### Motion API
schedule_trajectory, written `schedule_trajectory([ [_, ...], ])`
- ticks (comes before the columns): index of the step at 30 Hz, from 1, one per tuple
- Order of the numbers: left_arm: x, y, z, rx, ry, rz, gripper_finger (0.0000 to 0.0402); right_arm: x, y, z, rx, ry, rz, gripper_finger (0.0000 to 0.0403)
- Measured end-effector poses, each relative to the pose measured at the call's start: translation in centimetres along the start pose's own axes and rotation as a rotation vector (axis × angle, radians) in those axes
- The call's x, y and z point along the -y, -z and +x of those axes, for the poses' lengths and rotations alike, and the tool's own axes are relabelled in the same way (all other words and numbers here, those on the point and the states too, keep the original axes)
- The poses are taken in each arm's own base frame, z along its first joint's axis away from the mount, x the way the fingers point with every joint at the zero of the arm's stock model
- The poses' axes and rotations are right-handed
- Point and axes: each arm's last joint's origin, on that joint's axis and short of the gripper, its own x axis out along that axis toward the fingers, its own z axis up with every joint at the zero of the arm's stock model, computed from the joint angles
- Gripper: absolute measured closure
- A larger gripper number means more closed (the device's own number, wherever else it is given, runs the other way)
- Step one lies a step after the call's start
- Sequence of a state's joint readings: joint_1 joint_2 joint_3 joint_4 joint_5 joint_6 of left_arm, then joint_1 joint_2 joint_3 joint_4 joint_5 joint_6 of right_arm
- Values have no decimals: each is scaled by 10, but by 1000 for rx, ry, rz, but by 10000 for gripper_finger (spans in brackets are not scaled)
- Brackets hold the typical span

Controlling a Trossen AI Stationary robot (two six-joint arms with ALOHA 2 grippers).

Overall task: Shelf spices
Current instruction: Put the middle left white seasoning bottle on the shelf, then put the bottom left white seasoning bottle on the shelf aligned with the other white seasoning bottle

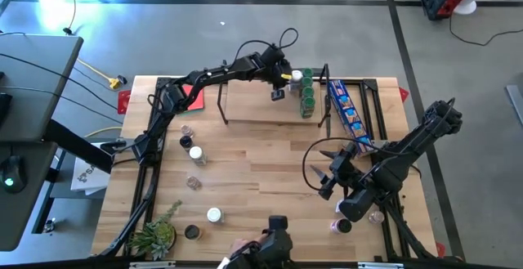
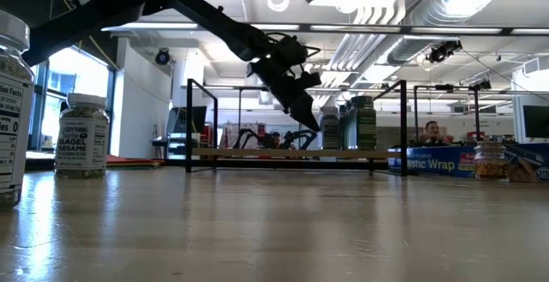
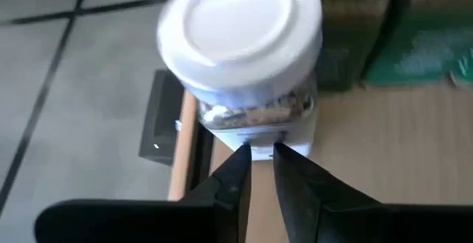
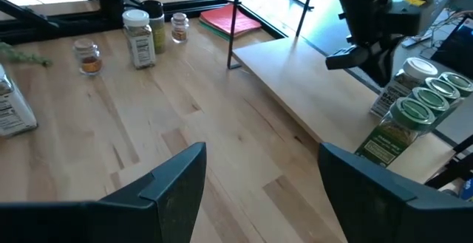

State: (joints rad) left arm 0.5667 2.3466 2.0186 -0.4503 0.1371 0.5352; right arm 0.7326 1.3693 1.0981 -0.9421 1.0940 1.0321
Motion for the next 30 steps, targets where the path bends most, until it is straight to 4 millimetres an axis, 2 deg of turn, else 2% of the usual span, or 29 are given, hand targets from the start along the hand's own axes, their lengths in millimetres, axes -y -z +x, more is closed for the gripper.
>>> schedule_trajectory([
  [7, -3, -4, -1, 38, -23, -7, 351, 0, 0, 0, 0, 0, 8, 148],
  [13, -1, -1, -5, -13, -9, -38, 351, 0, 0, 0, -1, 0, 15, 148],
  [16, -1, -7, -23, -51, -18, -41, 351, 0, 0, 0, -2, 1, 12, 148],
  [20, 7, -18, -58, -105, 25, -47, 353, 1, 1, 0, -5, 6, 1, 148],
  [23, 26, -30, -91, -84, 126, -79, 366, 1, 1, 0, -5, 6, 18, 148],
  [25, 50, -38, -116, -51, 170, -80, 383, 1, 1, 0, -7, 5, 35, 148],
  [27, 80, -43, -143, -19, 184, -64, 396, 0, 1, -1, -8, -2, 50, 148],
  [30, 133, -47, -188, 72, 174, -75, 396, -4, 4, -3, -4, -13, 60, 148],
])
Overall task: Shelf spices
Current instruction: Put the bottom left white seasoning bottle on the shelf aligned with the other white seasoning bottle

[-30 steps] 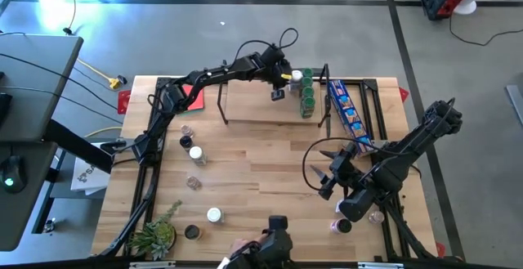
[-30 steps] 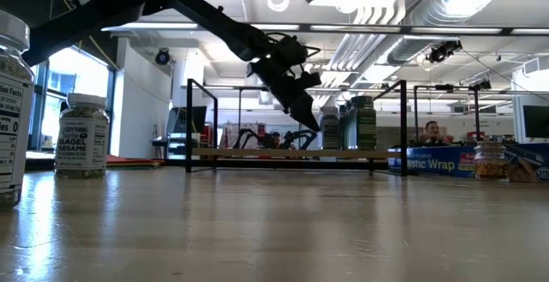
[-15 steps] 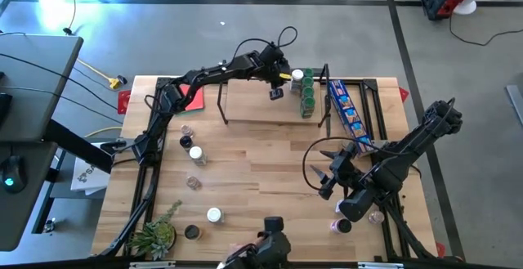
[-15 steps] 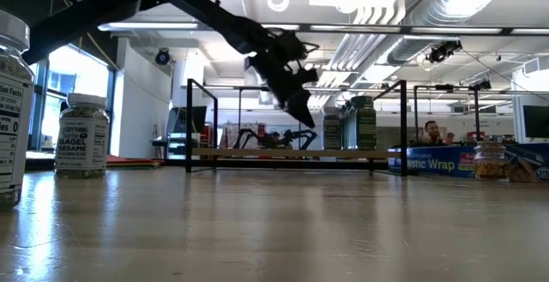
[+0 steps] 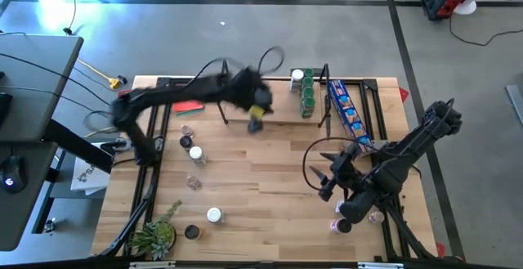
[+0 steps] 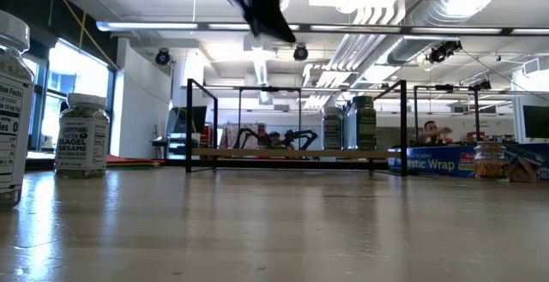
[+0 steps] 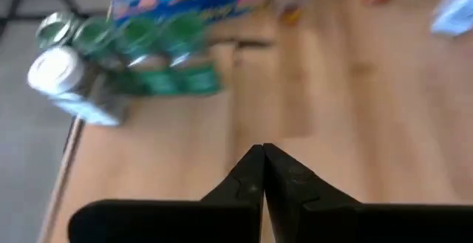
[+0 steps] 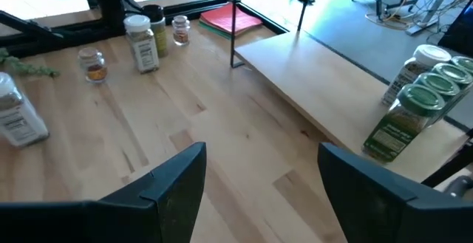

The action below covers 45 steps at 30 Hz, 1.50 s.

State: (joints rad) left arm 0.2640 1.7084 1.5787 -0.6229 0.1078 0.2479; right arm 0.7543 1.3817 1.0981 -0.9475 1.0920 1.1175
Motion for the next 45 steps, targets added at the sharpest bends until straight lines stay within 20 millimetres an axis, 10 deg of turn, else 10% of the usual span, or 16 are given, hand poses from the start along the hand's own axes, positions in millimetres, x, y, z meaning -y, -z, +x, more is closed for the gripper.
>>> schedule_trajectory([
  [7, 122, 24, -90, 213, -56, -50, 399, -15, 15, 2, -6, -8, -52, 148],
  [13, 179, 55, -125, 285, 276, -243, 394, -33, 26, 4, -8, -46, -49, 148],
  [23, 260, 85, -113, 193, 468, -340, 323, -58, 40, 12, 18, -79, -102, 148],
  [29, 299, 97, -70, 253, 232, -409, 242, -61, 41, 13, 30, -82, -112, 148],
  [36, 304, 84, -17, 426, 48, -235, 214, -62, 41, 13, 25, -93, -91, 148],
  [45, 306, 74, -51, 58, -10, 65, 193, -63, 40, 13, 24, -96, -114, 148],
])
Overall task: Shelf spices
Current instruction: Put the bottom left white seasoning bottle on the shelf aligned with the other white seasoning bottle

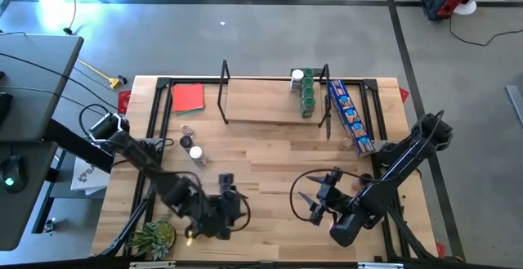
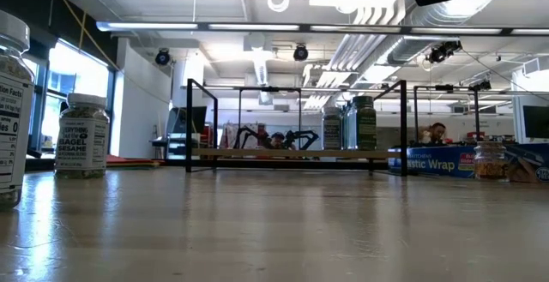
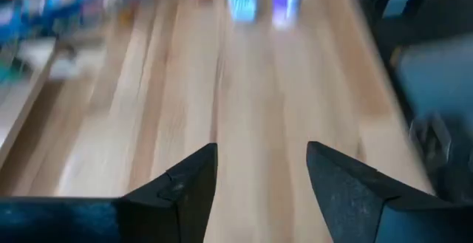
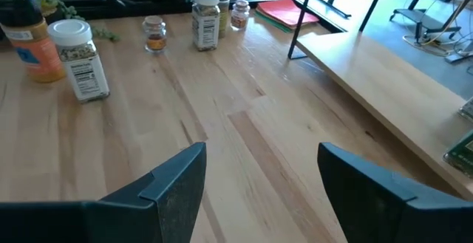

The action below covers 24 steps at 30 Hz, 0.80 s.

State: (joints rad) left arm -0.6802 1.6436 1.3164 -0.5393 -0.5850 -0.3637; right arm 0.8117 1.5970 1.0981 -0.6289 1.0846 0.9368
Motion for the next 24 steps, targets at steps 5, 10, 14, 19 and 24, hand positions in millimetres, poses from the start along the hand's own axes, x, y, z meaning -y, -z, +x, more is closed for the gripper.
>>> schedule_trajectory([
  [5, 2, 11, -25, -214, -30, -93, 160, 0, -1, 0, 15, 10, 4, 148],
  [10, 11, 24, -29, -309, 26, -268, 116, 0, -1, 0, 17, 7, 12, 148],
  [14, 18, 37, -32, -409, 68, -318, 94, 0, -1, 0, 19, 7, 14, 148],
  [19, 20, 45, -40, -392, -37, -327, 92, -1, -1, 0, 20, 7, 16, 148],
  [24, 31, 56, -37, -392, -84, -213, 92, 0, -1, 0, 20, 7, 12, 148],
])
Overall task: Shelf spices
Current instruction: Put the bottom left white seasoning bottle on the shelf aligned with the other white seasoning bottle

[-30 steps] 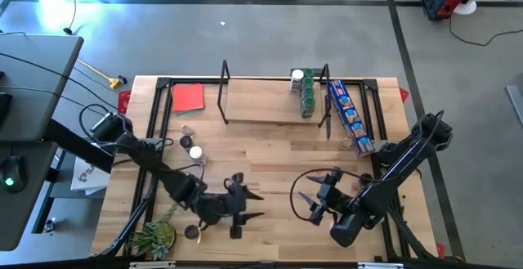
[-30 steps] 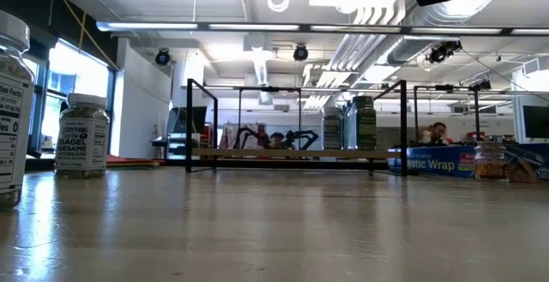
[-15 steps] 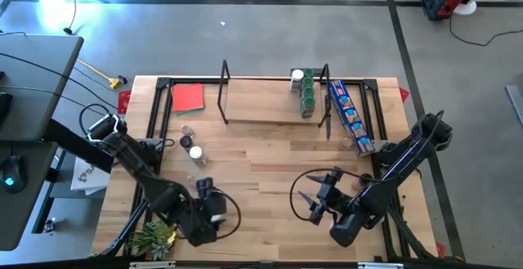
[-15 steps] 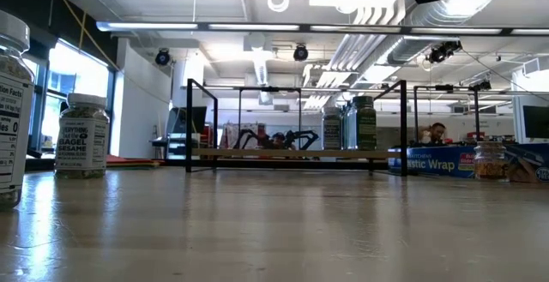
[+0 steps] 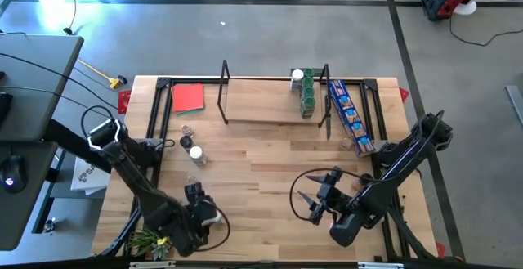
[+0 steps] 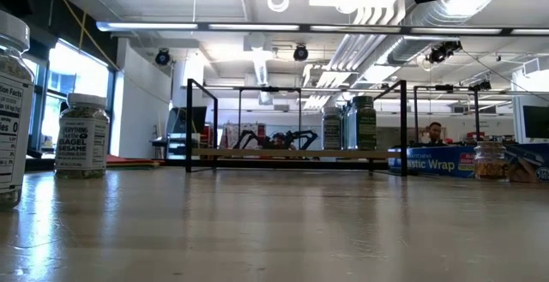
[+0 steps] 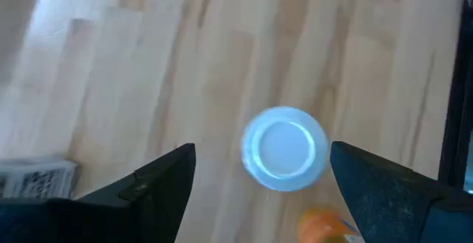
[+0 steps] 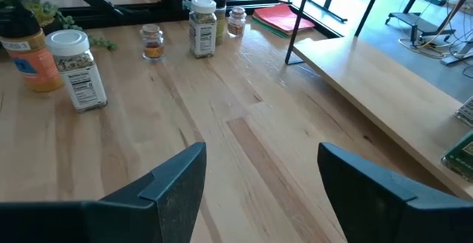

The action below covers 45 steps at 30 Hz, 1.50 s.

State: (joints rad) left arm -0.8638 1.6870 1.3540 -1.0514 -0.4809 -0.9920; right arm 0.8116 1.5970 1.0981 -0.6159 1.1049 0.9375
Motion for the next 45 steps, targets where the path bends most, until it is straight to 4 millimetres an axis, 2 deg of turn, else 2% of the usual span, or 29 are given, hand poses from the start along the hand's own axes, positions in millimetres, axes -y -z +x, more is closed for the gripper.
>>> schedule_trajectory([
  [7, 13, 7, 23, -29, -56, 55, 92, 0, 0, 0, 0, 0, -3, 148],
  [12, 14, 6, 33, -57, -76, 62, 92, 0, 0, 0, 0, 0, -4, 148],
  [19, 10, 3, 29, -51, -62, 45, 96, 0, 0, 0, 0, 0, -4, 148],
  [41, 0, -18, 38, -143, 41, 74, 206, -1, 1, -1, -20, -17, -5, 148],
  [45, -4, -32, 33, -155, 93, 132, 206, -2, 2, -6, -25, -38, -1, 148],
])
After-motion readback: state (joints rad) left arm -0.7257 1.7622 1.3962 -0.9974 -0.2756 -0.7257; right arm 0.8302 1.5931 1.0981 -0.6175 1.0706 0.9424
